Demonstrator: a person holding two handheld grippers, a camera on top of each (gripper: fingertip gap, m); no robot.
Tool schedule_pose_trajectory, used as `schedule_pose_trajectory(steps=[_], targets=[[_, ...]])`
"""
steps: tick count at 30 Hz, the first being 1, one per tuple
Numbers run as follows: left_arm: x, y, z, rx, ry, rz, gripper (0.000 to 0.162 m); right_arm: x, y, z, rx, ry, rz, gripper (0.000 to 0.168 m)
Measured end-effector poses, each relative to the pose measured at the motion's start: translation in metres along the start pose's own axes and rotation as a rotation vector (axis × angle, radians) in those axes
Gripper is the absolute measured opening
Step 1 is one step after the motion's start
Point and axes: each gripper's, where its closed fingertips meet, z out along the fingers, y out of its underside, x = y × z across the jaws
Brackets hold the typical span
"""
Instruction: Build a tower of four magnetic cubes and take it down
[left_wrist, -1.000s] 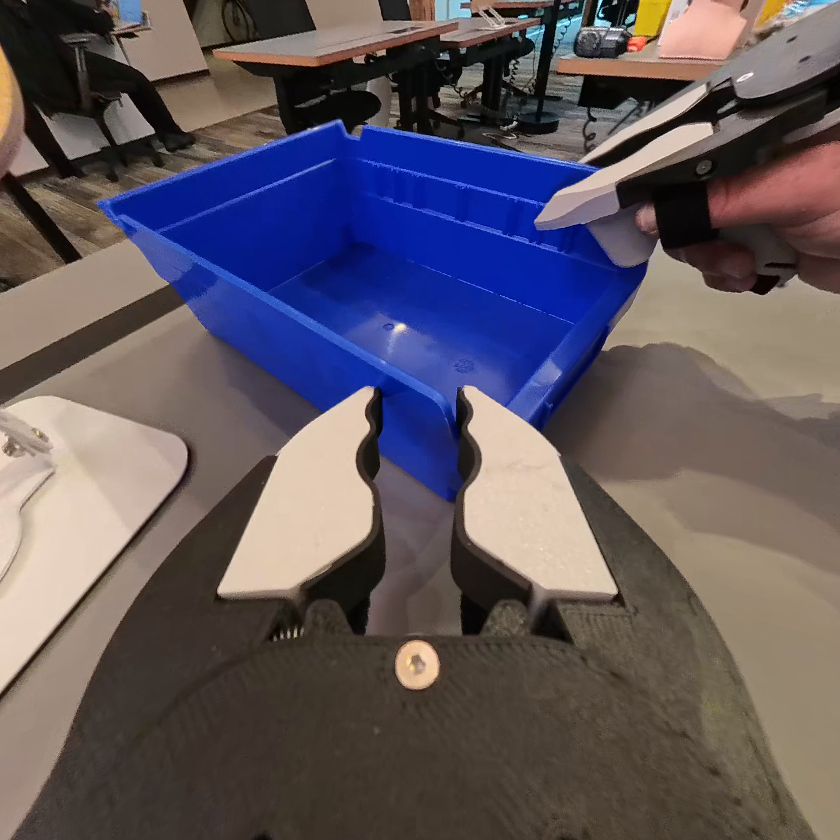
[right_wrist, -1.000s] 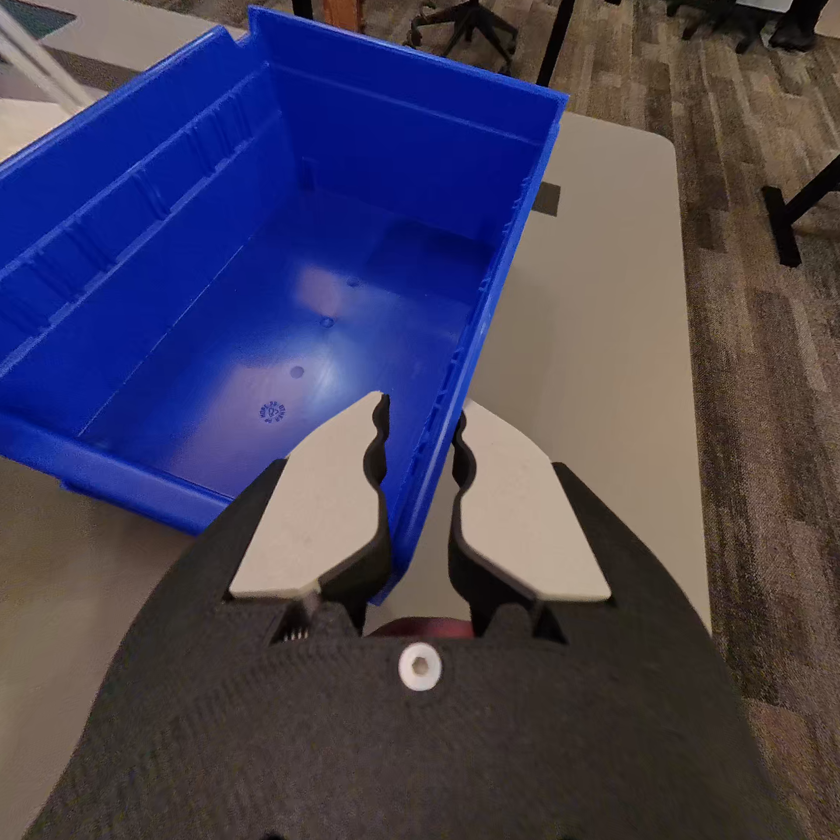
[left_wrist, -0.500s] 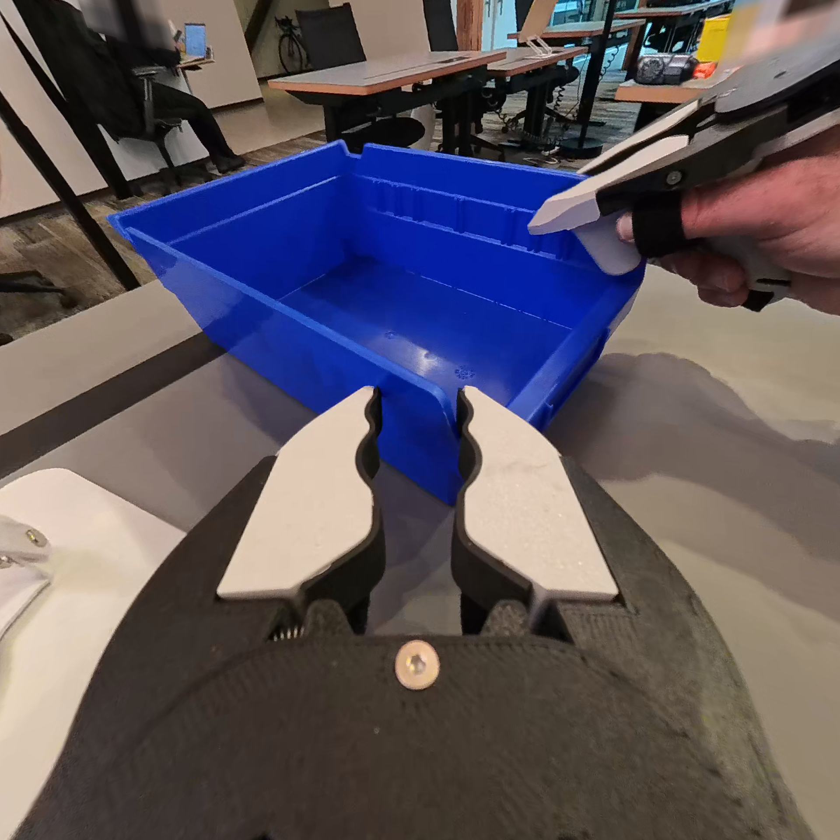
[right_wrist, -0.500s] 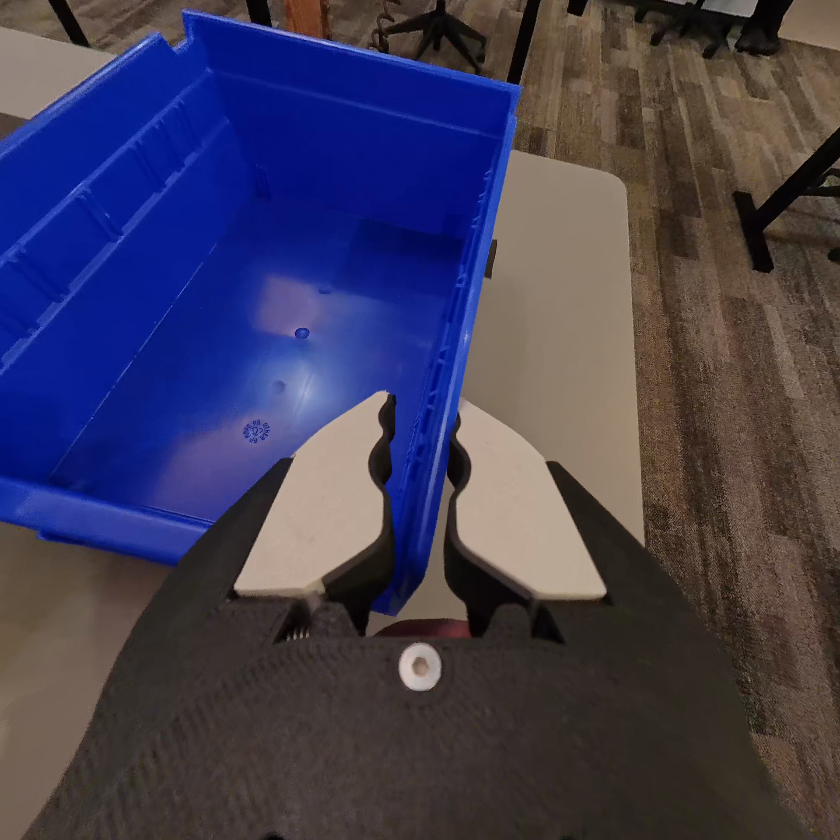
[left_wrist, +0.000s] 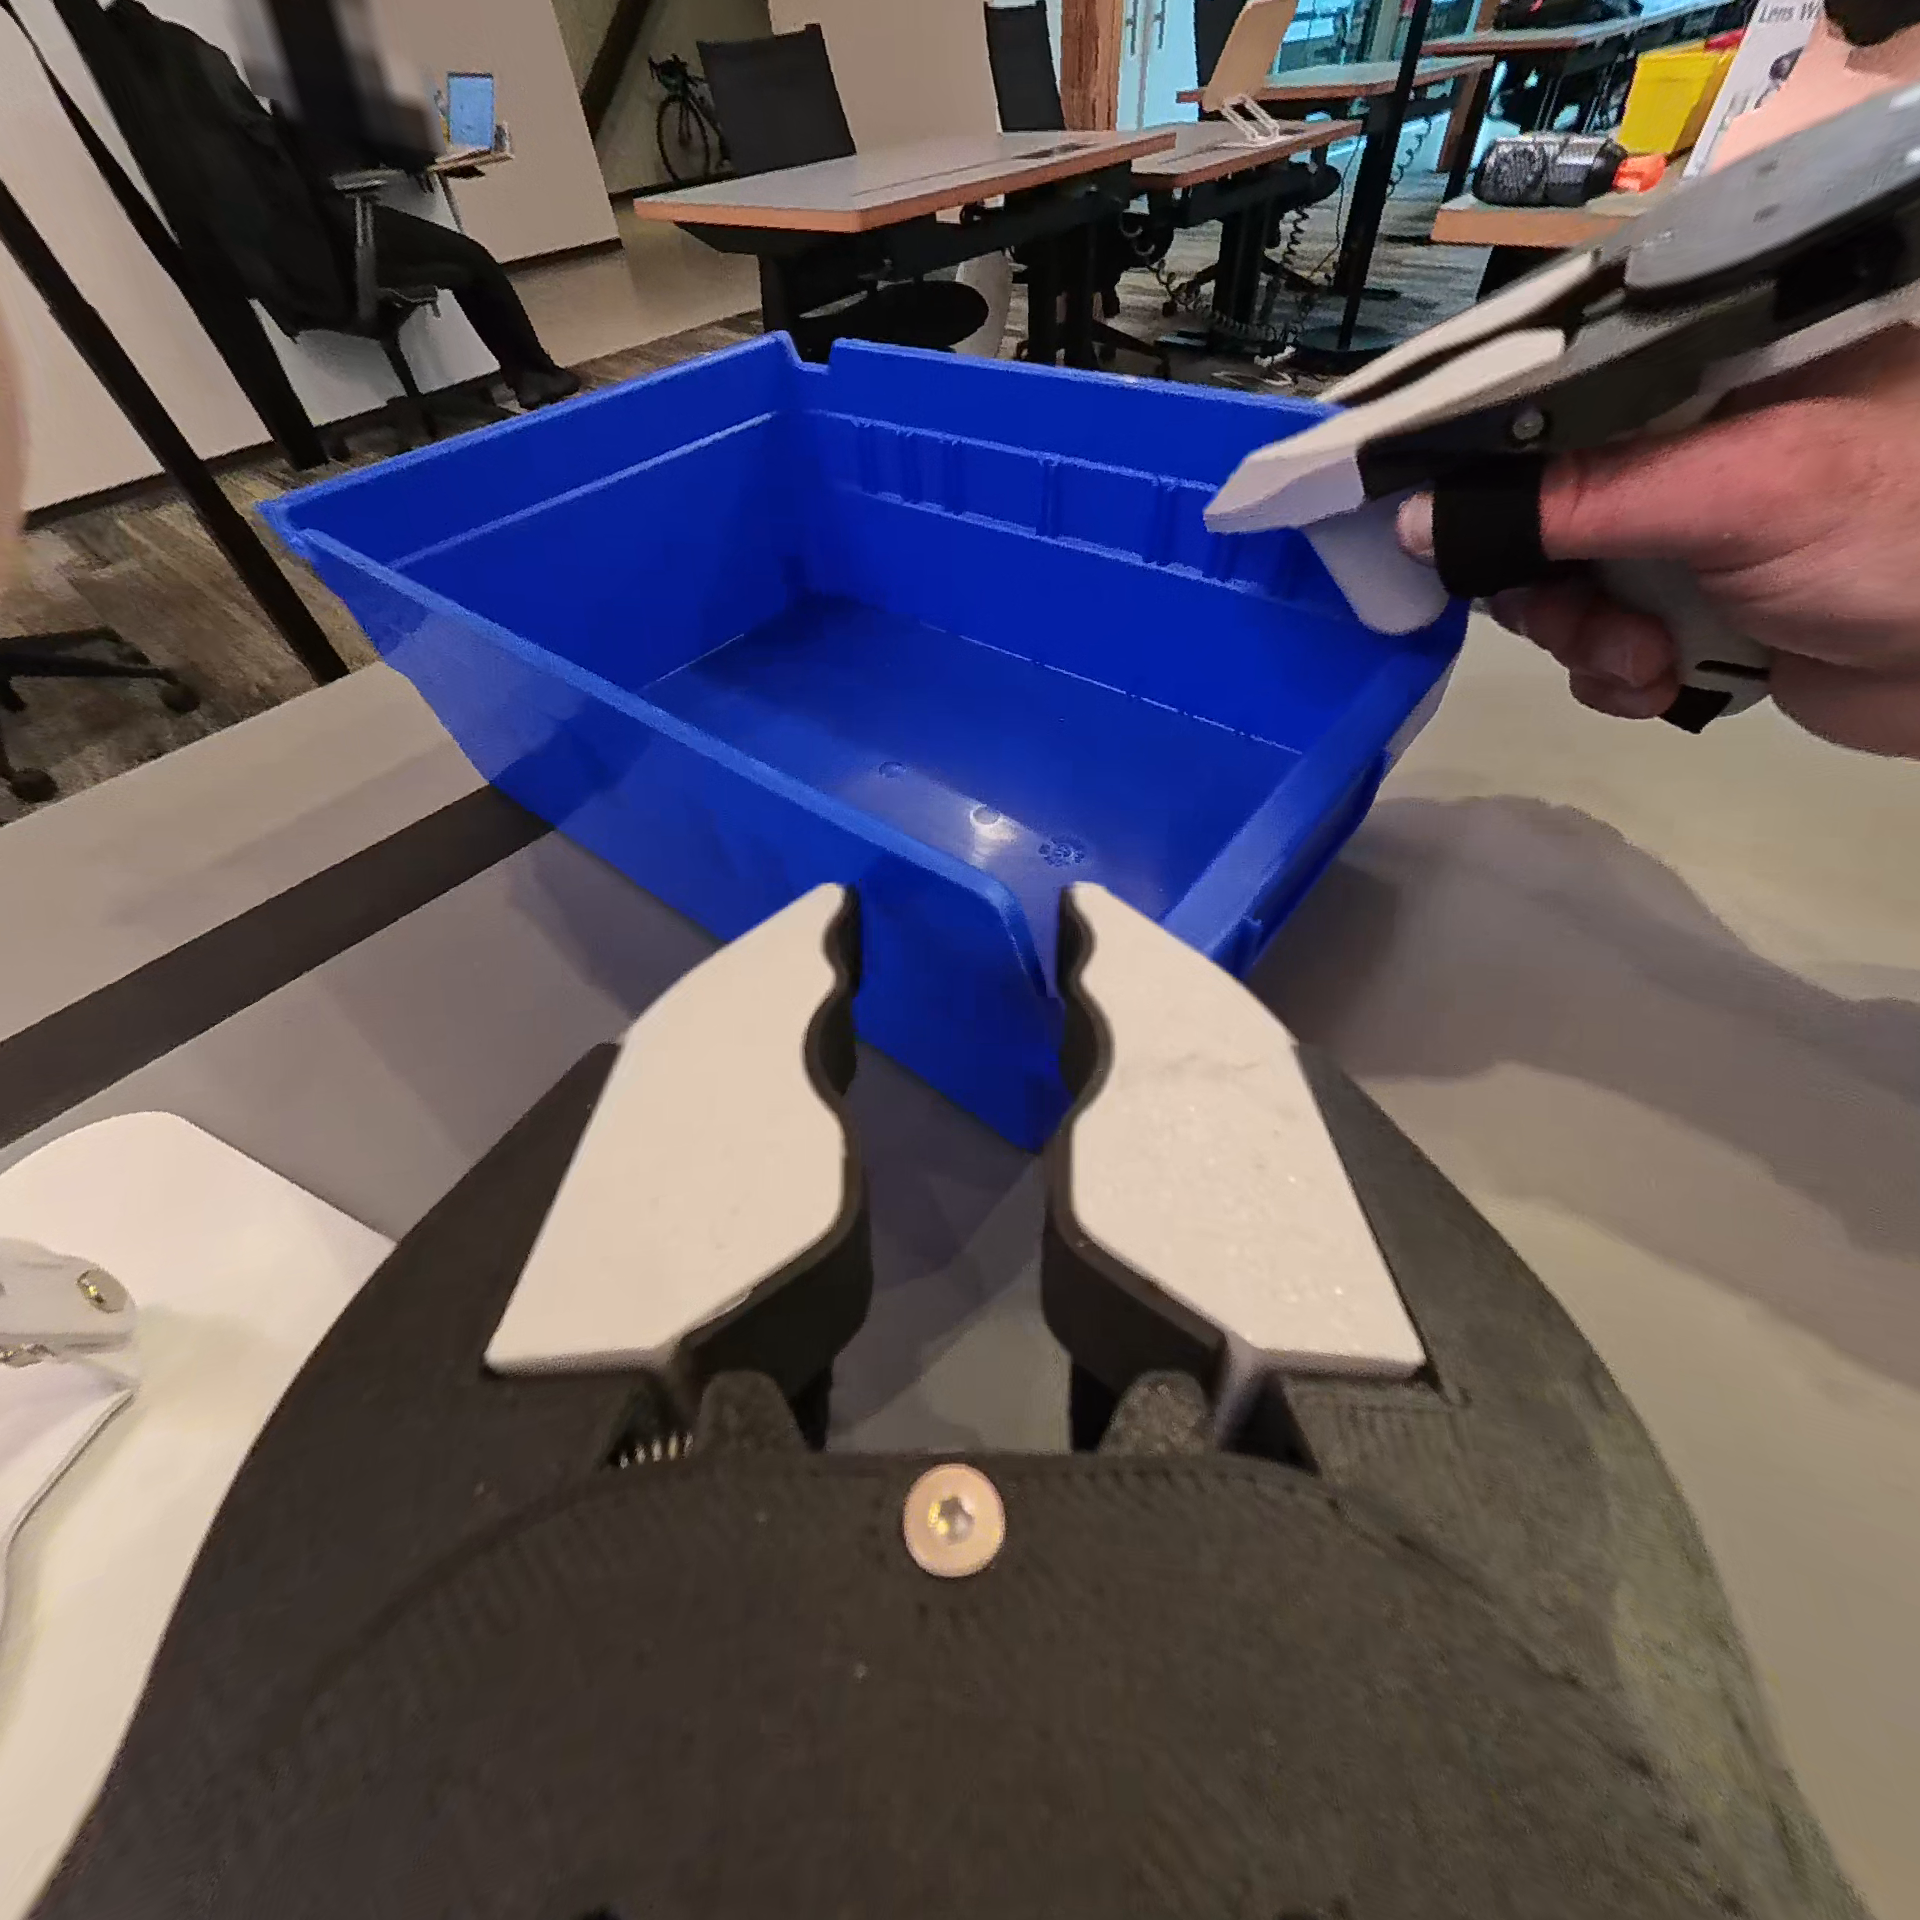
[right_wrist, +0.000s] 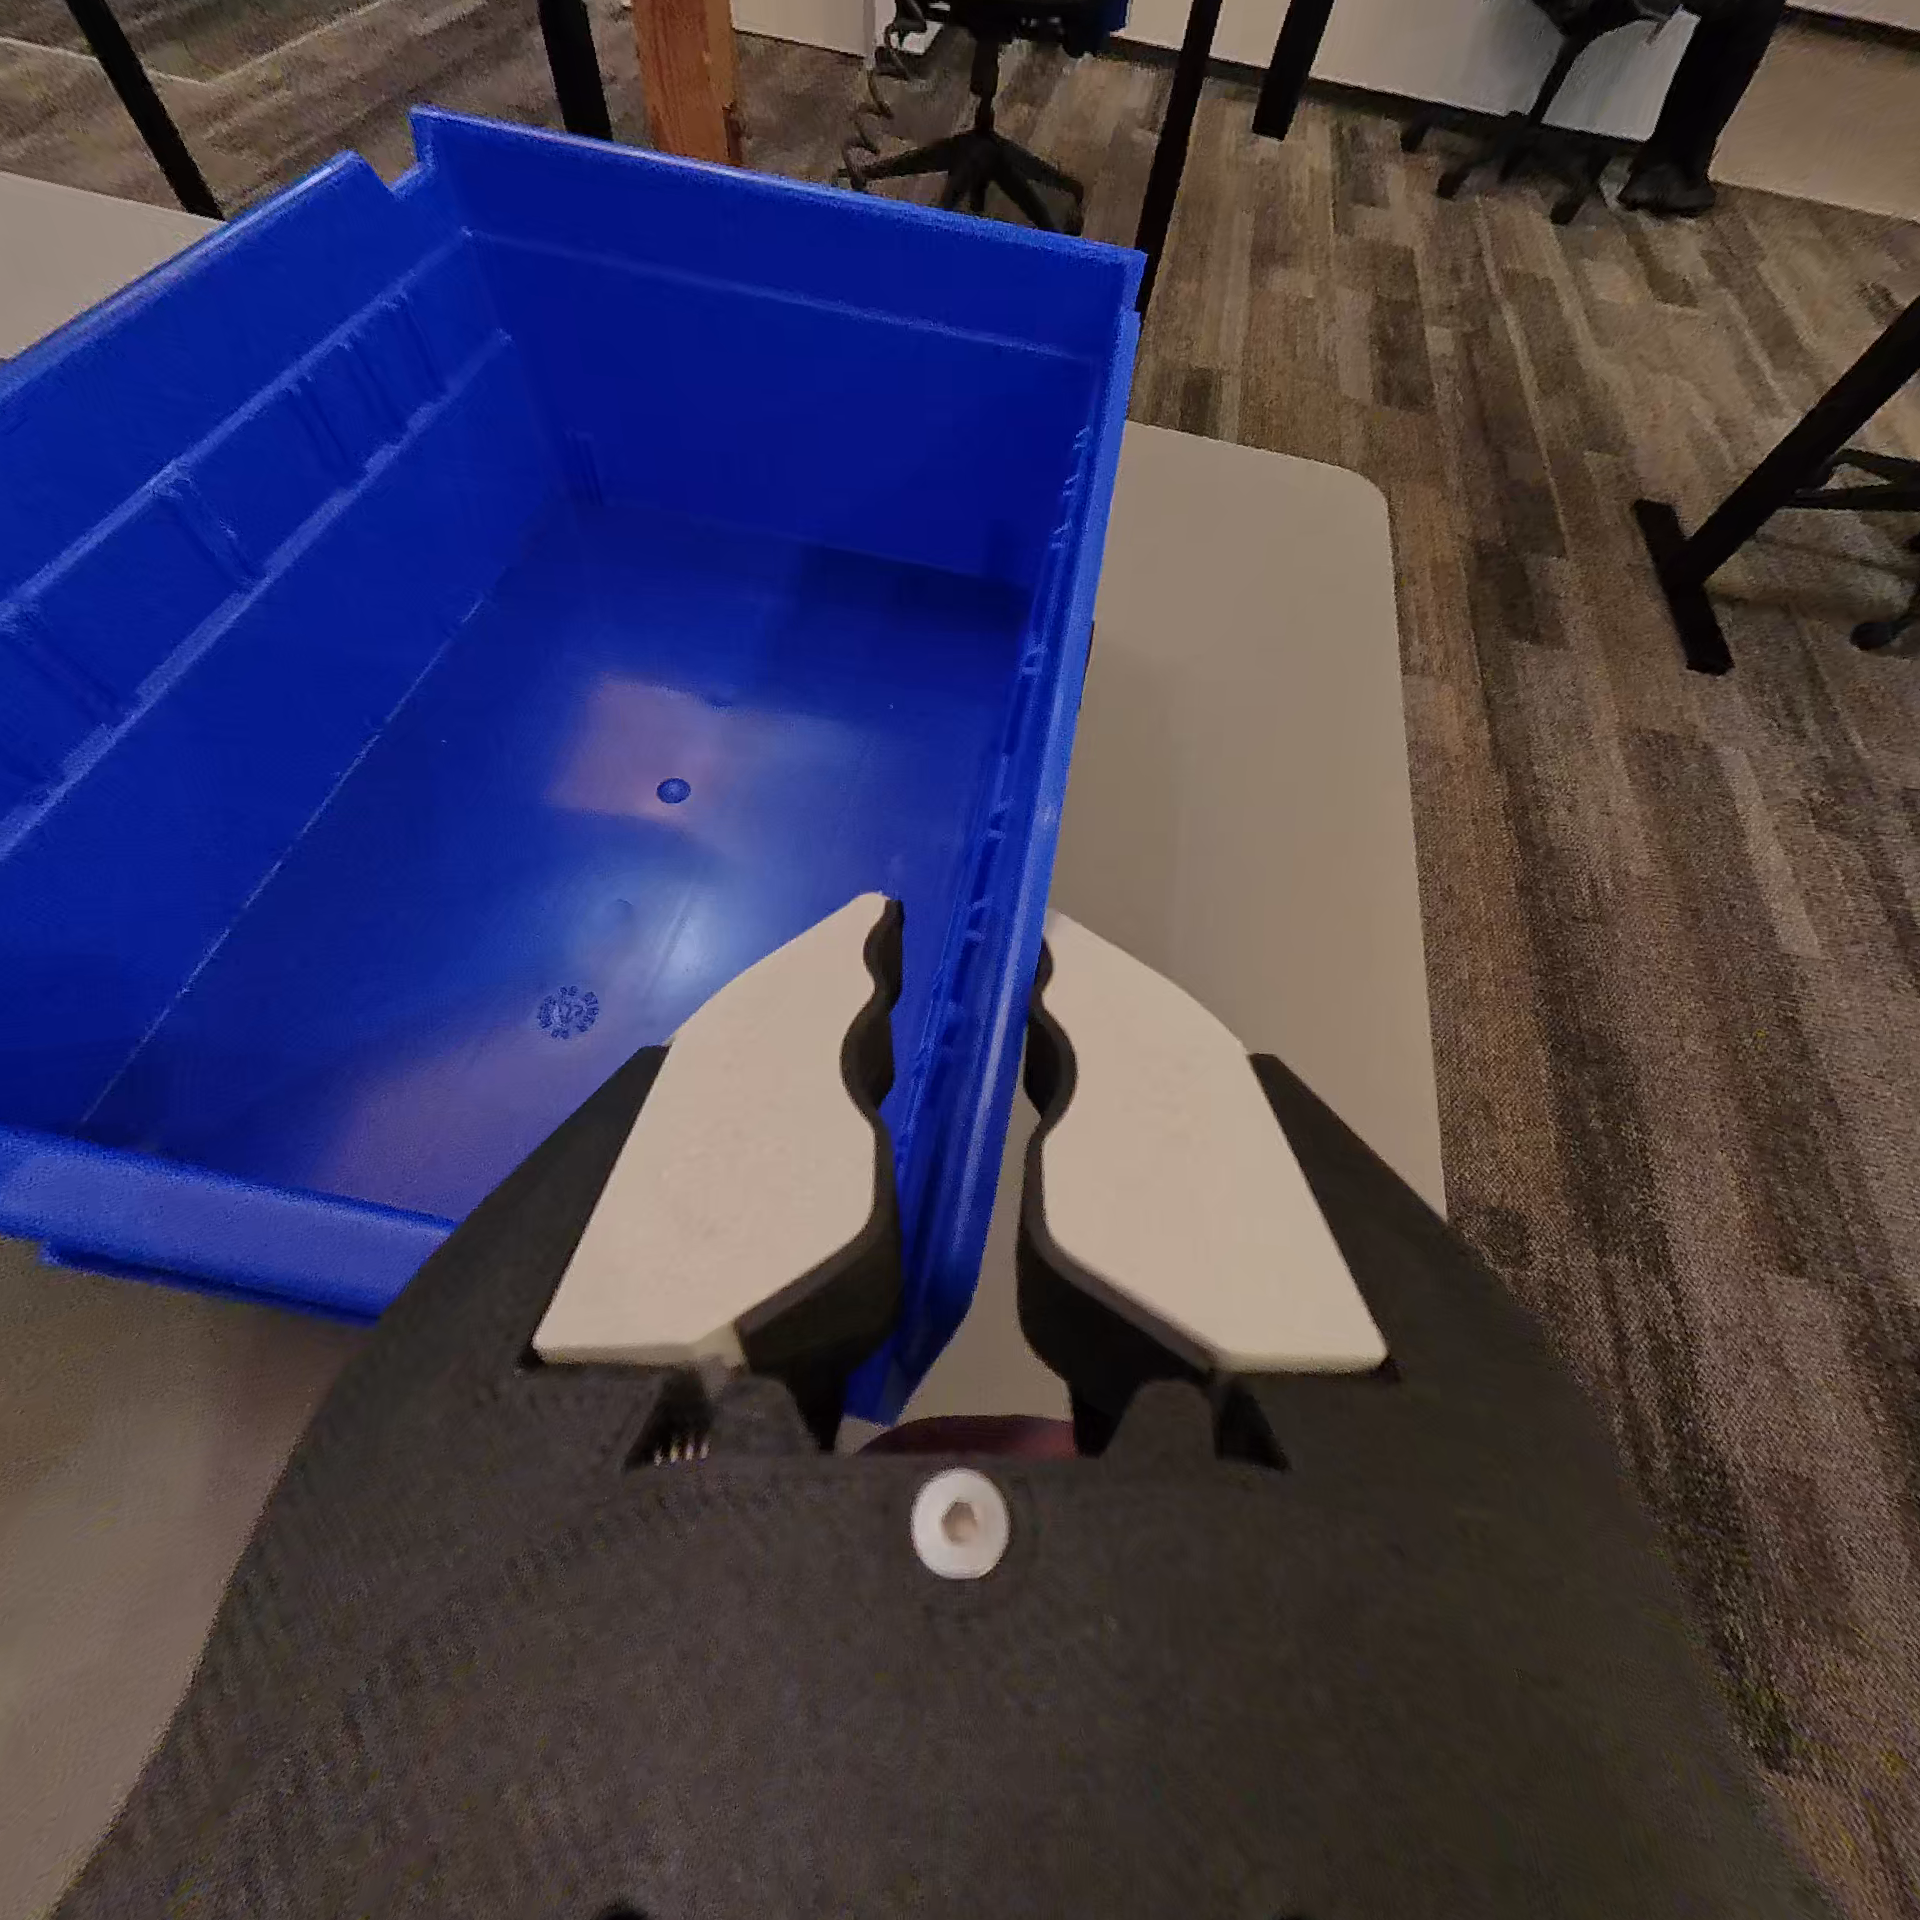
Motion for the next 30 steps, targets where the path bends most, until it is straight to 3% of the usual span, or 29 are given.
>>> schedule_pose_trajectory(steps=[2, 6, 14, 18, 24, 30], targets=[[-0.005, -0.003, -0.008, 0.036, -0.029, 0.005, 0.046, 0.003, 0.002, -0.005, 0.012, 0.035, -0.008, 0.037], [-0.008, -0.005, -0.031, 0.072, -0.048, 0.049, 0.050, 0.011, -0.004, -0.030, 0.093, 0.126, -0.023, 0.048], [-0.013, 0.020, -0.095, 0.056, -0.044, 0.135, 0.048, -0.022, -0.009, -0.059, 0.142, 0.274, -0.286, 0.032], [-0.030, 0.035, -0.137, 0.051, -0.064, 0.158, 0.044, -0.077, -0.022, -0.076, 0.258, 0.262, -0.366, 0.024], [-0.062, 0.048, -0.191, 0.076, -0.060, 0.039, 0.039, -0.185, -0.028, -0.090, 0.390, 0.150, -0.492, 0.017], [-0.077, 0.057, -0.217, 0.069, -0.055, 0.095, 0.036, -0.319, -0.004, -0.063, 0.318, -0.100, -0.613, 0.032]])
